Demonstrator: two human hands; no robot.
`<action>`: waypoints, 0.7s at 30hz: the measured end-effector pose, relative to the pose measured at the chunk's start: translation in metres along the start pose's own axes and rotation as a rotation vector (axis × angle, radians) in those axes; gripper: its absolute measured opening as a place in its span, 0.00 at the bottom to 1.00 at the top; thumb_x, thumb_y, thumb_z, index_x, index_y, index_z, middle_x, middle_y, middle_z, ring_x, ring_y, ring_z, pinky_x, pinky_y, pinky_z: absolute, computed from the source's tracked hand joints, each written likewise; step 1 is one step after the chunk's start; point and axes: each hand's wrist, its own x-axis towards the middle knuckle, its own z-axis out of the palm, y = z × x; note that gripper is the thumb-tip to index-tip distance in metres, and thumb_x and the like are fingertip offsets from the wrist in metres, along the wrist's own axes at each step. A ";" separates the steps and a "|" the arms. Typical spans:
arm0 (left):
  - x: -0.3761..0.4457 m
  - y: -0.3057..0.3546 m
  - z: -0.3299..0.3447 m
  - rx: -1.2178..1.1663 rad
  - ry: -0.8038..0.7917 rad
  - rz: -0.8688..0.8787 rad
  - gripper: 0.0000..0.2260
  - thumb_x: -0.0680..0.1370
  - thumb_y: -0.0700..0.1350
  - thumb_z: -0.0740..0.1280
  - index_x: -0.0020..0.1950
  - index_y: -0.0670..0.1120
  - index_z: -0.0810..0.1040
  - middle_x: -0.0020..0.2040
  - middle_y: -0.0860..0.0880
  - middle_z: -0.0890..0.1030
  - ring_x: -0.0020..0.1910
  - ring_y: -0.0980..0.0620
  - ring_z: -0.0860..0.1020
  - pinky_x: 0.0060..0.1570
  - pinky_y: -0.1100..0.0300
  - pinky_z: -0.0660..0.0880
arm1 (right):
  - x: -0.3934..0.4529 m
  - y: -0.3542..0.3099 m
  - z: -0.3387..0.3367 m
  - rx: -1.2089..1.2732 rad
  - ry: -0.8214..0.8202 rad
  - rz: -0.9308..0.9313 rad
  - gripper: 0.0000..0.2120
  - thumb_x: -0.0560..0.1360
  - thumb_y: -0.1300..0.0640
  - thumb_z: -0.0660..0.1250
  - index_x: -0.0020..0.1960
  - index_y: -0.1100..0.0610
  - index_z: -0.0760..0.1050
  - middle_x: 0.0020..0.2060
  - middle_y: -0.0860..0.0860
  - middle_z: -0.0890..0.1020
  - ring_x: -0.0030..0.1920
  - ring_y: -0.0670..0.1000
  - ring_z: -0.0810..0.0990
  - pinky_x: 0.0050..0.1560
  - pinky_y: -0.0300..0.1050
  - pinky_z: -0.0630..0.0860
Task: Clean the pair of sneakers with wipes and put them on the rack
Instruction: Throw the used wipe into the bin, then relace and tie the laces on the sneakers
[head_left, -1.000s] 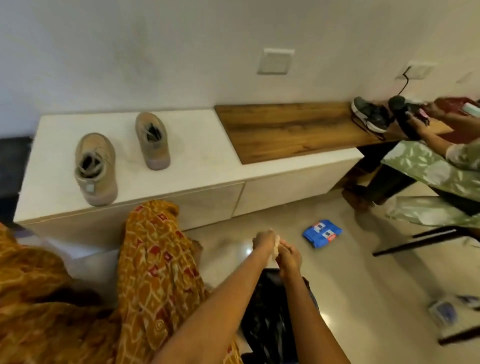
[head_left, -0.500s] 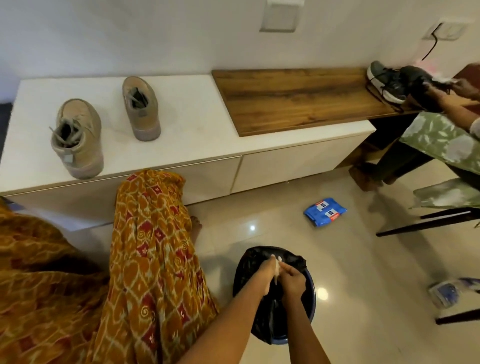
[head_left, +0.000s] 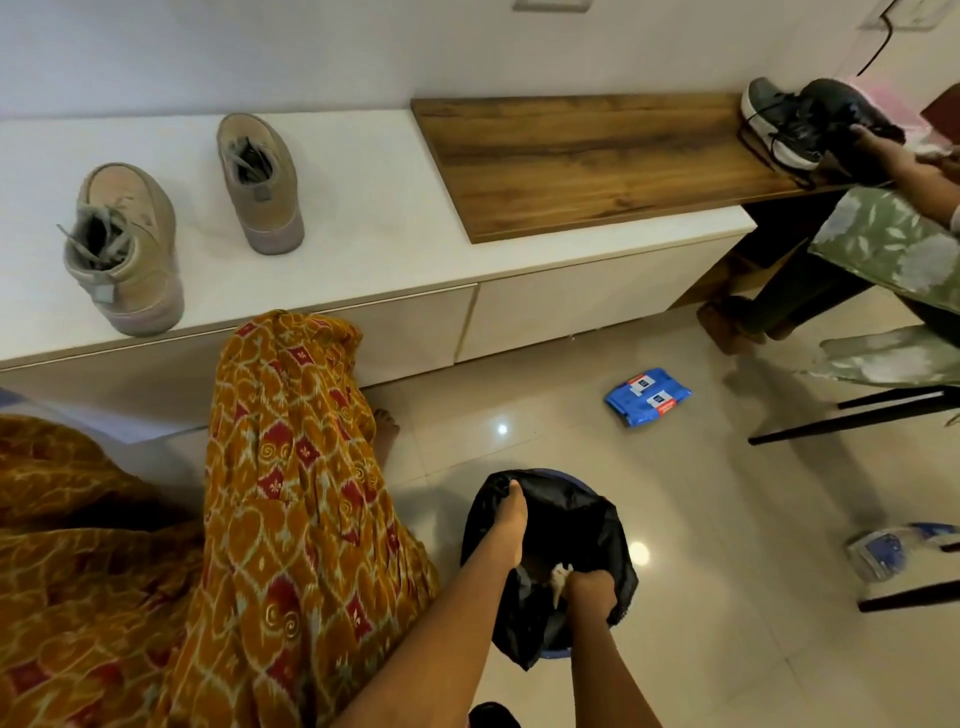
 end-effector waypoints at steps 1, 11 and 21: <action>-0.001 0.000 0.000 0.011 -0.005 -0.006 0.31 0.81 0.61 0.44 0.77 0.41 0.51 0.77 0.42 0.53 0.75 0.42 0.54 0.73 0.49 0.52 | -0.001 0.003 -0.003 -0.005 -0.021 -0.005 0.09 0.77 0.62 0.64 0.49 0.69 0.75 0.39 0.62 0.77 0.37 0.58 0.73 0.43 0.51 0.71; 0.002 -0.007 0.005 0.010 -0.014 -0.033 0.30 0.81 0.59 0.44 0.76 0.39 0.52 0.76 0.40 0.55 0.74 0.42 0.57 0.71 0.50 0.55 | -0.015 -0.018 0.012 0.137 -0.056 -0.100 0.08 0.74 0.65 0.68 0.52 0.61 0.81 0.50 0.60 0.82 0.47 0.58 0.80 0.45 0.46 0.76; -0.003 -0.009 0.006 -0.059 -0.062 -0.044 0.33 0.80 0.62 0.47 0.76 0.38 0.53 0.74 0.38 0.58 0.73 0.41 0.60 0.72 0.50 0.57 | -0.017 -0.026 0.013 0.128 -0.039 -0.076 0.07 0.72 0.65 0.70 0.49 0.59 0.81 0.45 0.59 0.83 0.45 0.57 0.82 0.47 0.47 0.78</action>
